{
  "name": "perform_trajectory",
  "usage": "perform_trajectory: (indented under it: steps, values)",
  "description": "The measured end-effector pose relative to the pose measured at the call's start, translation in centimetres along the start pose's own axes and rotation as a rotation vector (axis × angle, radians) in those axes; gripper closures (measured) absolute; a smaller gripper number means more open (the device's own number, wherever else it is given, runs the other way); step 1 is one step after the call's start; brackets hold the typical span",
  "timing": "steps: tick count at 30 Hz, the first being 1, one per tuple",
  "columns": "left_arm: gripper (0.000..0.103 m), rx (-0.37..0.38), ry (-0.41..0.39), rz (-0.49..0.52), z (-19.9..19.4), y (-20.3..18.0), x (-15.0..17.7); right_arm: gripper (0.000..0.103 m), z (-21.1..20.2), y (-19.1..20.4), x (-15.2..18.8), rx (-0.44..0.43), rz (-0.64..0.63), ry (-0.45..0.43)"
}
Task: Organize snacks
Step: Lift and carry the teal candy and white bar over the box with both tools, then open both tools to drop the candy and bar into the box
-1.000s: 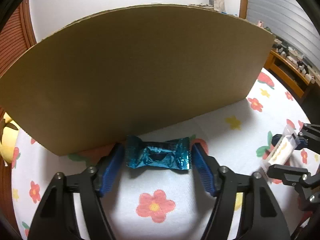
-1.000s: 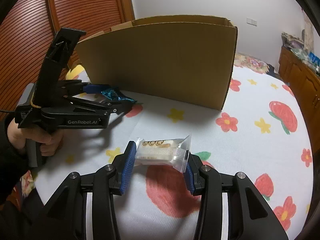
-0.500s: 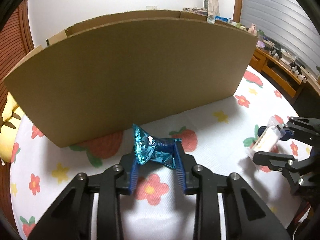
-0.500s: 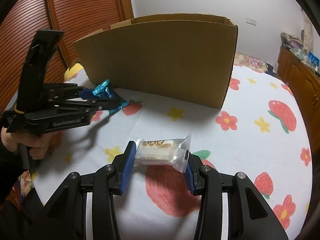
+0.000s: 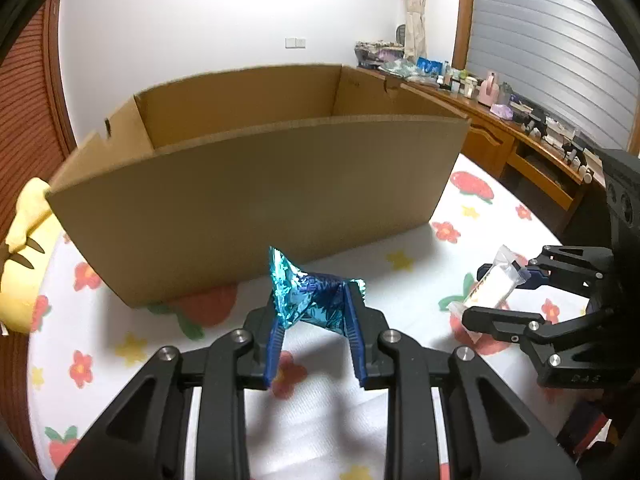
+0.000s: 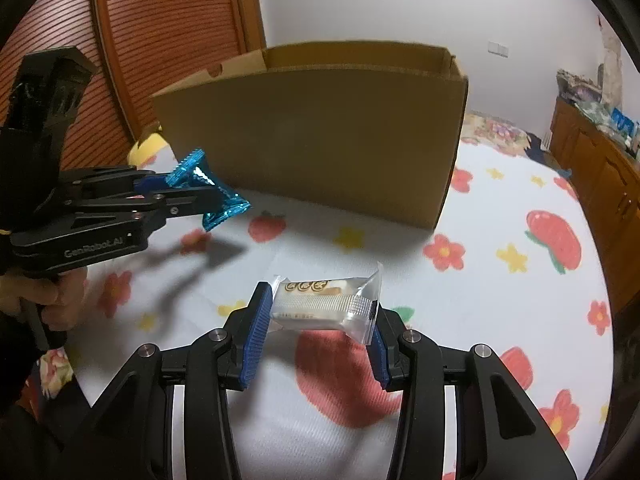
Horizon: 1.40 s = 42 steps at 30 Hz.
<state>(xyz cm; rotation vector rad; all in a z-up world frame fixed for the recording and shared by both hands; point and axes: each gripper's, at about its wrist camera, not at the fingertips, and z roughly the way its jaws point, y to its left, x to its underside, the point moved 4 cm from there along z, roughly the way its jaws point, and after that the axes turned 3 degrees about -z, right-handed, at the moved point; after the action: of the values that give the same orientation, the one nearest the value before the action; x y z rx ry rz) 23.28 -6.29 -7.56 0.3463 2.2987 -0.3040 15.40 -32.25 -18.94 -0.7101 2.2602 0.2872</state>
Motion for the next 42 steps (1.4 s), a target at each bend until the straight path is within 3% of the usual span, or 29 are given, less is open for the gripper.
perform_trajectory:
  steps: [16,23,33,42]
  values:
    - [0.077,-0.031,-0.163,0.020,-6.0,1.6,-6.5,0.059,-3.6,-0.2,-6.0,0.011,-0.034,-0.128]
    - [0.077,-0.048,-0.209,0.037,-6.7,3.1,-9.2,0.059,-4.4,0.7,-9.7,0.008,-0.078,-0.188]
    - [0.076,-0.084,-0.185,0.019,-3.6,5.6,-10.8,0.059,-2.3,2.1,-14.6,-0.011,-0.149,-0.216]
    - [0.076,-0.116,-0.139,-0.013,-0.4,7.4,-10.8,0.059,1.1,1.0,-16.2,-0.011,-0.138,-0.175]
